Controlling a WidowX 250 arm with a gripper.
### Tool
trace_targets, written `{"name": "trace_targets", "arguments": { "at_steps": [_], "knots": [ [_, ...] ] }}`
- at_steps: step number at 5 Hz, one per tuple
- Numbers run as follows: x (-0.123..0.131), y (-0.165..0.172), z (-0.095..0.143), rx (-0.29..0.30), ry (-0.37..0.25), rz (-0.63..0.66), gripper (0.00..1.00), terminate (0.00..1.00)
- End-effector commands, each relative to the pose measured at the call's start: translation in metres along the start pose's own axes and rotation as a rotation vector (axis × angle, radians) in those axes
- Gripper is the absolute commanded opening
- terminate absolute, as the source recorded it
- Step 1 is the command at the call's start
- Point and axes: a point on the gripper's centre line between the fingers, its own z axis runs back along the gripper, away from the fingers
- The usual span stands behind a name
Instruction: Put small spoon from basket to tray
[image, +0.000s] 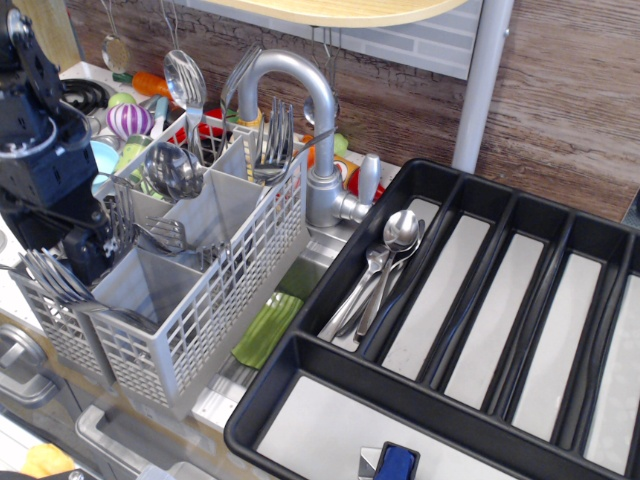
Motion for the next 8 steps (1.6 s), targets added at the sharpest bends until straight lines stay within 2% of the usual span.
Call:
{"name": "trace_targets", "arguments": {
  "at_steps": [1,3,4,5,6,7,8],
  "knots": [
    [0.002,0.002,-0.002,0.011,-0.033,-0.018,0.0,0.0],
    [0.005,0.001,-0.002,0.018,-0.036,-0.013,0.0,0.0],
    [0.007,0.003,0.023,0.08,-0.017,-0.001,0.0,0.0],
    [0.009,0.005,0.063,0.17,0.022,0.023,0.0,0.0],
    [0.005,-0.002,0.098,0.213,0.084,0.056,0.0,0.0],
    [0.003,-0.014,0.133,0.2,0.169,0.105,0.0,0.0],
    [0.008,-0.041,0.166,0.058,0.276,0.231,0.0,0.0]
  ]
}}
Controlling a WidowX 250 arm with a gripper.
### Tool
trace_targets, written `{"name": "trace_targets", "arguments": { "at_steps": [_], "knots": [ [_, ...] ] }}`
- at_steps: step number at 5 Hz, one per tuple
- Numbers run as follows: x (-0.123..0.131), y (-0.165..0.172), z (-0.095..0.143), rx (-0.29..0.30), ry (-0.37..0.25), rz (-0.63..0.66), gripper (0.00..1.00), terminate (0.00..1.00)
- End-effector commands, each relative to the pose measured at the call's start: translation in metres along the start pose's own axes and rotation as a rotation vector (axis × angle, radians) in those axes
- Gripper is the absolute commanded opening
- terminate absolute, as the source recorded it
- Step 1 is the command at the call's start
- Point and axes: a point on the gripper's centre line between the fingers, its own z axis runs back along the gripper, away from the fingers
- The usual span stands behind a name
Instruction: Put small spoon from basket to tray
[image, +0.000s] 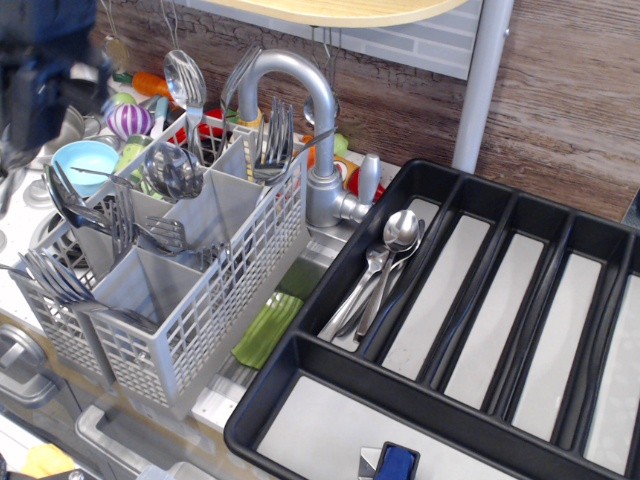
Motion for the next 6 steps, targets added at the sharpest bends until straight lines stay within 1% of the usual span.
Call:
{"name": "trace_targets", "arguments": {
  "at_steps": [1,2,3,4,5,6],
  "knots": [
    [-0.006,-0.033,0.053,-0.203,0.145,0.173,0.0,0.0],
    [-0.006,-0.063,0.062,-0.388,0.202,0.296,0.0,0.0],
    [-0.001,-0.08,0.064,-0.457,0.18,0.337,0.0,0.0],
    [0.012,-0.093,0.07,-0.458,0.145,0.308,0.0,0.0],
    [0.031,-0.099,0.062,-0.486,0.12,0.25,0.0,0.0],
    [0.05,-0.107,0.051,-0.466,0.072,0.181,0.0,0.0]
  ]
}}
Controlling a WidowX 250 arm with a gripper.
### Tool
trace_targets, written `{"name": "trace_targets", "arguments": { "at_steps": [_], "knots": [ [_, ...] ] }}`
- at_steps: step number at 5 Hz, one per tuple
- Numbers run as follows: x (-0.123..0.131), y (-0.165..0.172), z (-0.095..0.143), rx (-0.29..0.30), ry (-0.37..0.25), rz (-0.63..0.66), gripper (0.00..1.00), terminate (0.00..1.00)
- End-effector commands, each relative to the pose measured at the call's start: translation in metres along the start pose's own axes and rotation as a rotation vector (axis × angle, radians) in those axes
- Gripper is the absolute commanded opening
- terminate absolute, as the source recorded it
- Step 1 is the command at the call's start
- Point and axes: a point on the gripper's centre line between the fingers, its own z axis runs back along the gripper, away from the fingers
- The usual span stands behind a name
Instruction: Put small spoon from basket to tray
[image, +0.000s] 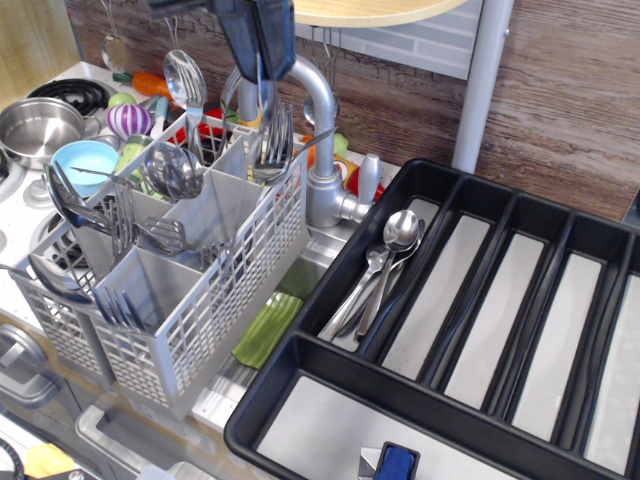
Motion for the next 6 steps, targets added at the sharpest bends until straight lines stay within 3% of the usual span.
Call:
{"name": "trace_targets", "arguments": {
  "at_steps": [1,3,5,6],
  "knots": [
    [0.03,-0.017,-0.01,-0.033,-0.093,-0.155,0.0,0.0],
    [0.063,-0.029,-0.043,-0.136,-0.102,-0.262,0.0,0.0],
    [0.077,-0.031,-0.076,-0.193,-0.045,-0.277,0.0,0.0],
    [0.088,-0.028,-0.095,-0.143,0.002,-0.274,0.0,0.0]
  ]
}}
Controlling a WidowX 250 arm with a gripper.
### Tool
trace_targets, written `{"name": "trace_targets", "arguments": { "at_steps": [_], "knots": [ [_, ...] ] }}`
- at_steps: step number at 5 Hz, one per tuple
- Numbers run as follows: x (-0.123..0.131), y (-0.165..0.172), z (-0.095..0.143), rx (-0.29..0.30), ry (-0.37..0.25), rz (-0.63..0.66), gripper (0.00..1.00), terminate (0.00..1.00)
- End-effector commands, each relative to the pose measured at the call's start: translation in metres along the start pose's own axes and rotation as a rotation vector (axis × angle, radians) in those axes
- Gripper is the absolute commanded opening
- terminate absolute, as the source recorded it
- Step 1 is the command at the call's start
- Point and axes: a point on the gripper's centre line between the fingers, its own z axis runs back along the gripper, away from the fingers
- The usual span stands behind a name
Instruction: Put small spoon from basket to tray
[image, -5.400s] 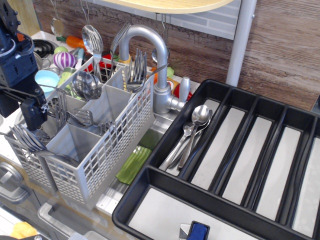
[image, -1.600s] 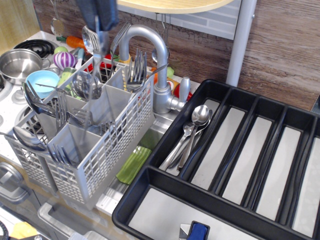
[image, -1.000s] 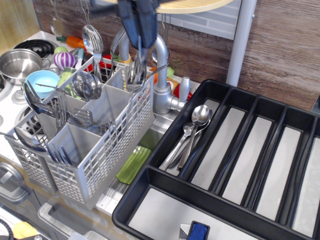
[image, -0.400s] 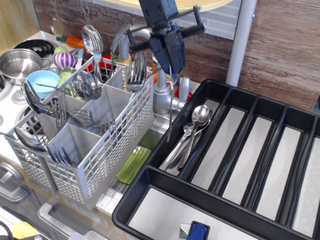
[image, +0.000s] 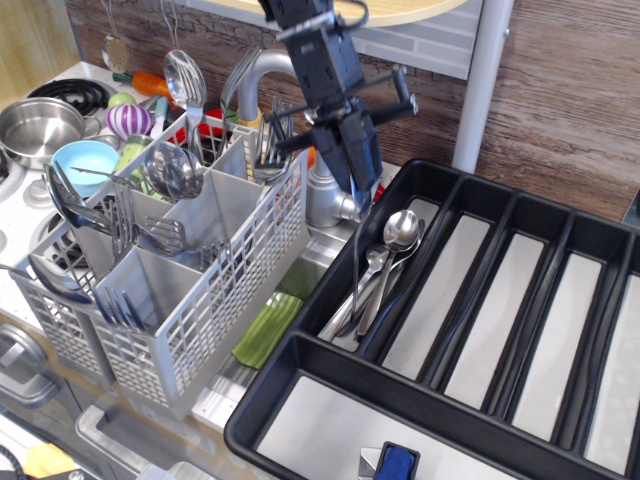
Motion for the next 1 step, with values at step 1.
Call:
{"name": "trace_targets", "arguments": {
  "at_steps": [1],
  "knots": [
    [0.0094,0.0035,-0.0151,0.067,-0.053,-0.046,0.0,1.0]
  ]
}}
